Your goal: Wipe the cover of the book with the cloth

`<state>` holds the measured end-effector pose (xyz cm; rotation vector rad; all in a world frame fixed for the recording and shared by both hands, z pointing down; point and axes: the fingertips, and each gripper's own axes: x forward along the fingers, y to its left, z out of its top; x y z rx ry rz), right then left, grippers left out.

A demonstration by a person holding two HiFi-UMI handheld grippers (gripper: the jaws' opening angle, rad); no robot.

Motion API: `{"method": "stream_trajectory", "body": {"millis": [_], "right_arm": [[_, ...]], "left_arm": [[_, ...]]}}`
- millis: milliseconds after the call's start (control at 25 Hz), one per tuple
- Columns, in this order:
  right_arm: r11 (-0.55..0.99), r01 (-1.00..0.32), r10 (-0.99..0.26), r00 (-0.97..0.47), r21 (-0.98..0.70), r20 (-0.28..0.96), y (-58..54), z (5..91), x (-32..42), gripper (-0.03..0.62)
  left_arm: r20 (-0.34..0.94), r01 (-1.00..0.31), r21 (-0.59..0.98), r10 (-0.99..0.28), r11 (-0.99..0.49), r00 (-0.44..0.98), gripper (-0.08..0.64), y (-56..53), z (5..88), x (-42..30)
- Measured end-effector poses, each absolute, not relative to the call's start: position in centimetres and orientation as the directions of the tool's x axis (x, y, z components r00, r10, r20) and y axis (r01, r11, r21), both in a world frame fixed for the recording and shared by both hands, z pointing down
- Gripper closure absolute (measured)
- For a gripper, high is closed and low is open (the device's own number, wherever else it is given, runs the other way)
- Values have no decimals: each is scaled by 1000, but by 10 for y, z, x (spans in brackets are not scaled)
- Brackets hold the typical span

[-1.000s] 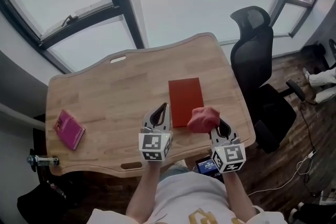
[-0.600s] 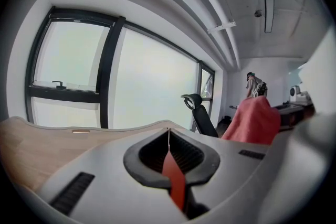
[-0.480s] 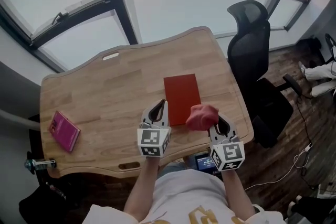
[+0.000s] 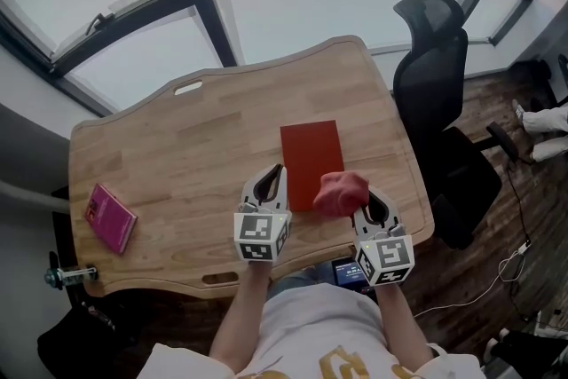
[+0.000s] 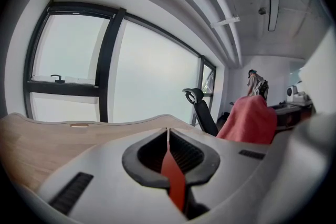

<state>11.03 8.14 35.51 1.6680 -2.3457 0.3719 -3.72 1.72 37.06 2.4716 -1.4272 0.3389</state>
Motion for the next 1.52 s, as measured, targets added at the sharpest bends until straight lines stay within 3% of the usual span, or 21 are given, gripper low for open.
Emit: {"method": "stream_trajectory", "body": {"millis": [1520], "right_arm": [[468, -875, -714, -459, -126, 529, 56, 461, 72, 534]], "left_arm": [[579, -893, 229, -684, -387, 444, 543, 27, 499, -47]]}}
